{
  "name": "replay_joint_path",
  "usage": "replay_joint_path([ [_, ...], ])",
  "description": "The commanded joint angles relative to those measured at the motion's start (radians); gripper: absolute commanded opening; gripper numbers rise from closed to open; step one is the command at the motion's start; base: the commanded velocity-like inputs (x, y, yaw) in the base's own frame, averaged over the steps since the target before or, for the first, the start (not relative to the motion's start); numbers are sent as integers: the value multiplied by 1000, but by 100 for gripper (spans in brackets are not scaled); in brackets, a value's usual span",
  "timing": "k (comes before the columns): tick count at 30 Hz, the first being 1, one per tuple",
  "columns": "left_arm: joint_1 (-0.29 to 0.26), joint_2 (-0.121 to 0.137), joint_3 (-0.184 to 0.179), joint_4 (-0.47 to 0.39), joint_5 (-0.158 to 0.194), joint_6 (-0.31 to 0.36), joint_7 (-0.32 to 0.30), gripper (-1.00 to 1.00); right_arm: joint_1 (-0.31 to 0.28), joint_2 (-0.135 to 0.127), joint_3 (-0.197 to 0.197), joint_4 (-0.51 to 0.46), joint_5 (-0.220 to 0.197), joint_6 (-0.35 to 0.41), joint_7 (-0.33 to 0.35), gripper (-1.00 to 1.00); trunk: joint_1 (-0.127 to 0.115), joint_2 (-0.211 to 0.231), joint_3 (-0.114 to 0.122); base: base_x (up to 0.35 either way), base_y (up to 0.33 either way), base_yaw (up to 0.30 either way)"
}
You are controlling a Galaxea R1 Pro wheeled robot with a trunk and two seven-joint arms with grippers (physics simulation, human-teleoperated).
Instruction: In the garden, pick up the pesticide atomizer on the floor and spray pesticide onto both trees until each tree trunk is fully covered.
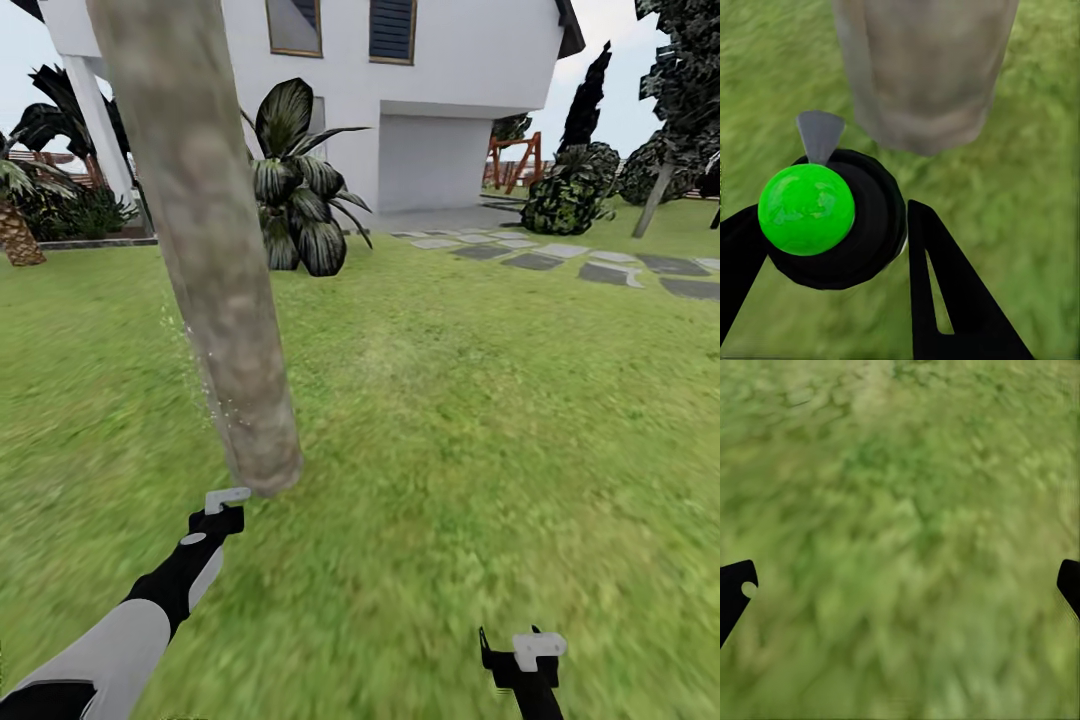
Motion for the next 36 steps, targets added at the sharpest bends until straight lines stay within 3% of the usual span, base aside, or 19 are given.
replay_joint_path([
  [1, 0, 0, 0, 0, 0, 0, 0, -100, 0, 0, 0, 0, 0, 0, 0, 100, 0, 0, 0, 86, -268, 254],
  [13, 0, 0, 0, 0, 0, 0, 0, -100, 0, 0, 0, 0, 0, 0, 0, 100, 0, 0, 0, 86, -268, 273],
  [25, 0, 0, -1, 0, 0, 0, 0, -100, 0, 0, 0, 0, 0, 0, 0, 100, 0, 0, 0, 86, -268, 27],
  [36, 0, 0, -1, 0, 0, 0, 0, -100, 0, 0, 0, 0, 0, 0, 0, 100, 0, 0, 0, 85, -268, 253],
])
